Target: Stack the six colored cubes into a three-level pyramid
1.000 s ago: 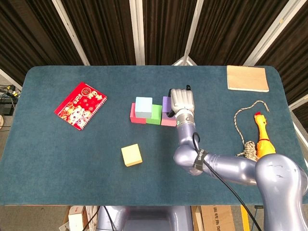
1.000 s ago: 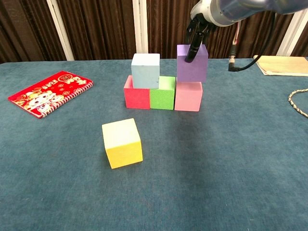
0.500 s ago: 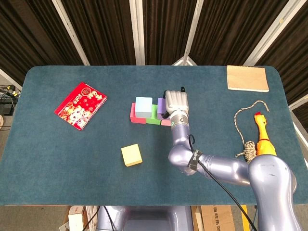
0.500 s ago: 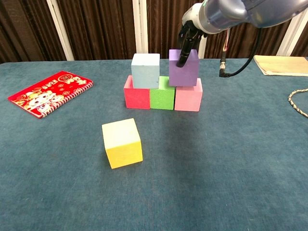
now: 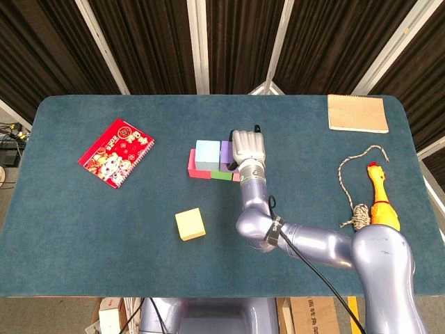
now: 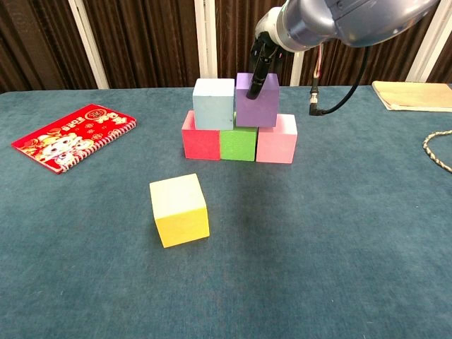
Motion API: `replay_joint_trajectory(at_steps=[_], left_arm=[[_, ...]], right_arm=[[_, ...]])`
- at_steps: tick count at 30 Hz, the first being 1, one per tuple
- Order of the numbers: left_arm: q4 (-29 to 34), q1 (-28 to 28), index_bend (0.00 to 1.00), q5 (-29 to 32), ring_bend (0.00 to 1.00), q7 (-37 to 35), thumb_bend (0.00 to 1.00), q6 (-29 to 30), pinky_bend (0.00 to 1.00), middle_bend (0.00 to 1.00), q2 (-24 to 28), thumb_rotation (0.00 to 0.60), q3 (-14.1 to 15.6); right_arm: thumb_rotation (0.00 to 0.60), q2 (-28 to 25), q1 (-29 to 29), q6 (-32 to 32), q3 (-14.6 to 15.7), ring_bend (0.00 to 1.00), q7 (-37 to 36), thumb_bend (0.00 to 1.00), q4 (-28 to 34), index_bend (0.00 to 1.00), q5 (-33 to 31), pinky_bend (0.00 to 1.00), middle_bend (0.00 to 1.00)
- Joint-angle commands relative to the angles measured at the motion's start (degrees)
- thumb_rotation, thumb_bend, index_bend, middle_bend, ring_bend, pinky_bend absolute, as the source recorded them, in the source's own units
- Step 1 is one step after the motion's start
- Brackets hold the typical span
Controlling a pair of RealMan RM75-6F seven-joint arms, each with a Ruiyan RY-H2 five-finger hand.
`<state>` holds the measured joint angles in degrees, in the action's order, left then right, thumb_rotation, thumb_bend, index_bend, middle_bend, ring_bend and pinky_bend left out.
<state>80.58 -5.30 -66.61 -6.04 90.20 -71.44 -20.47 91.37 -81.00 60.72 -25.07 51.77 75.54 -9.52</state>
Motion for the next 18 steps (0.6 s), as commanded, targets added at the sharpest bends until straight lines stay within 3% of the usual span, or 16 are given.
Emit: replay_joint_trajectory(at_steps=[1, 18], left_arm=[[0.0, 0.0, 0.16, 0.0, 0.01, -0.1, 0.32, 0.1, 0.0, 0.1, 0.0, 0.6, 0.0], [0.0, 0.0, 0.16, -0.1, 0.01, 0.1, 0.32, 0.2, 0.0, 0.1, -0.1, 0.6, 0.0]], right_arm=[[0.6, 0.4, 0.4, -0.3, -0.4, 0.31, 0.0, 0.39, -0.4, 0.39, 0.4, 0.0, 0.5], [0.6, 3.0, 2.1, -0.7, -1.3, 0.31, 0.1, 0.39, -3.6, 0.39, 4.8, 0.0, 0.5]])
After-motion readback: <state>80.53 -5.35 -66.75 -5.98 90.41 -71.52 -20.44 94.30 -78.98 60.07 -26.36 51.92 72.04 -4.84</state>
